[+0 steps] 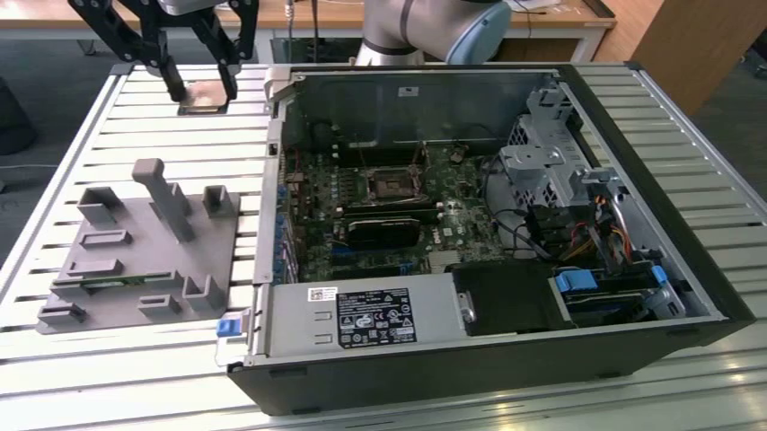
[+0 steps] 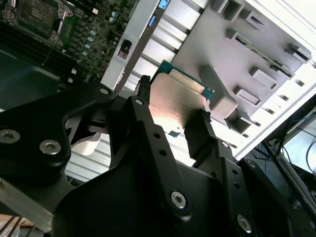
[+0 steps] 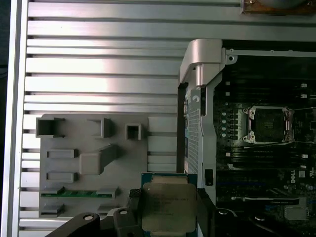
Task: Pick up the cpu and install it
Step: 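Pick up the cpu and move it towards the insertion slot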
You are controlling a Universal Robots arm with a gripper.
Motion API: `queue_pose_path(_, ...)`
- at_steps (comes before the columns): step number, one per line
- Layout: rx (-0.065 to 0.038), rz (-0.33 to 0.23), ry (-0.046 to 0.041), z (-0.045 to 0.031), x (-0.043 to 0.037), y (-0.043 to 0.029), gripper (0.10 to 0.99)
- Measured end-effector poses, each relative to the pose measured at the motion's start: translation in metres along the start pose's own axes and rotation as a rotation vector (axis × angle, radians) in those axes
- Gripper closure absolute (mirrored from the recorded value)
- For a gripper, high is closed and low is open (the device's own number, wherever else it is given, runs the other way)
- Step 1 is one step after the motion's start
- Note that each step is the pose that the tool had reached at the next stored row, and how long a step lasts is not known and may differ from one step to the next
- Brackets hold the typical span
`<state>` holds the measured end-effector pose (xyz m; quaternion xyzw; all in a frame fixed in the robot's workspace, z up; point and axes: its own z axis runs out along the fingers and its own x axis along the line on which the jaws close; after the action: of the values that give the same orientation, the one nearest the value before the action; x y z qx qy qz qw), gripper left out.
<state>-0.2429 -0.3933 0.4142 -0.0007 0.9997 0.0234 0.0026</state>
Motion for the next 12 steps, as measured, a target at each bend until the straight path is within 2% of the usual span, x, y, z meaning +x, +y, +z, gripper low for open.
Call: queue_pose_path(12, 0.000, 0.000, -0.0003, 0.0008, -0.0142, 0.0000, 0.557)
